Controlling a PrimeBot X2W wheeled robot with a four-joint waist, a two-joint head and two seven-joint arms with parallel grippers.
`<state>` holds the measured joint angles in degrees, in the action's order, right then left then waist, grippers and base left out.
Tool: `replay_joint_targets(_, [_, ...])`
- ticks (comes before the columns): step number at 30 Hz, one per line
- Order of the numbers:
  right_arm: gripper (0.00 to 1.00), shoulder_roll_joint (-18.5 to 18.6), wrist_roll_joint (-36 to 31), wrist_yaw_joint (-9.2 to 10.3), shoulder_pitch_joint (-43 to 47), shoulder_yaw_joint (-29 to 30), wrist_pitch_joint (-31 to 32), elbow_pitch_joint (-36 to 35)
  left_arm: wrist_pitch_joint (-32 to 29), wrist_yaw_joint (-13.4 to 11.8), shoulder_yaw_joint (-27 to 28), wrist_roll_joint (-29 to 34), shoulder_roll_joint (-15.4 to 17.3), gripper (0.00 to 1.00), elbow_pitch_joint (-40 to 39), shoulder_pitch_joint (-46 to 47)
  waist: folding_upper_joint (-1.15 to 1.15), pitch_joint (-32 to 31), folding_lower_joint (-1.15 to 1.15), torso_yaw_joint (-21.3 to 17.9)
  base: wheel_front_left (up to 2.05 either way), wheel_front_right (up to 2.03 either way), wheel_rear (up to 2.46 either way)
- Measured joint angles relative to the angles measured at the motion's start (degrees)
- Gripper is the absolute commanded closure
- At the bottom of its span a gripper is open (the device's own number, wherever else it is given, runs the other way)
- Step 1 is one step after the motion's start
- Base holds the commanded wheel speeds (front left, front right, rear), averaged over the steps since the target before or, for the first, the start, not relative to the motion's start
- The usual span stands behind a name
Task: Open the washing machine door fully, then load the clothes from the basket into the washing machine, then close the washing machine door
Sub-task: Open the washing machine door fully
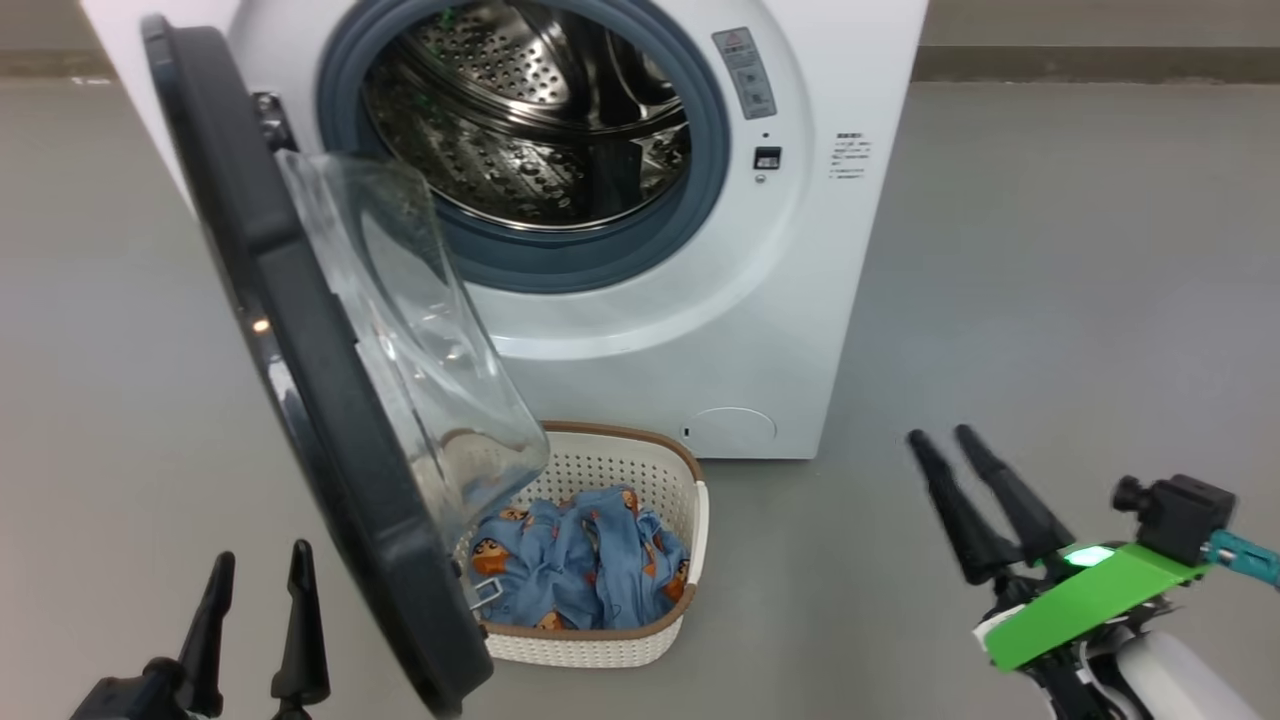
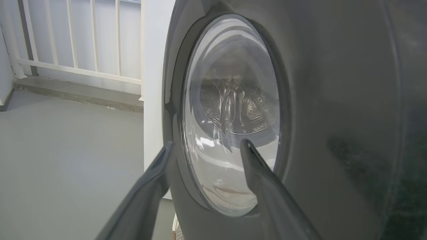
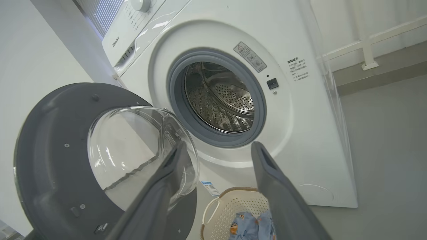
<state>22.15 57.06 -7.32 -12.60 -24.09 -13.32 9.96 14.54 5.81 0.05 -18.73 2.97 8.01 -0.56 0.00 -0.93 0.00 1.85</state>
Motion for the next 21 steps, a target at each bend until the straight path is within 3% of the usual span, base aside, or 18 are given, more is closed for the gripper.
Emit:
replay_joint_targets(4, [0.00,-0.4,-5.0,0.00,2.0,4.2,-0.9,1.4,0.0,0.0,0.1,0.0,0.0,0.00,-0.1,-0.3,0.00,0.2,0.00,-1.0,0.00,0.00,0.00])
replay_joint_targets(9, [0.00,-4.4,-15.4,0.00,4.9,11.3,-1.0,0.7,0.0,0.0,0.3,0.0,0.0,0.00,-0.3,-0.4,0.00,0.5,0.00,-1.8,0.00,0.00,0.00])
replay_joint_targets(14, [0.00,-6.9,-23.3,0.00,7.3,14.1,-1.0,1.1,0.0,0.1,0.5,0.3,-0.2,0.00,-0.5,-0.4,0.00,0.8,0.00,-2.3,0.00,0.00,0.00])
replay_joint_targets(21, [0.00,-8.7,-29.0,0.00,7.9,16.1,-1.0,2.8,0.0,0.1,0.6,1.0,-0.3,0.00,-0.5,-0.4,0.00,1.2,0.00,-2.2,0.00,0.00,0.00])
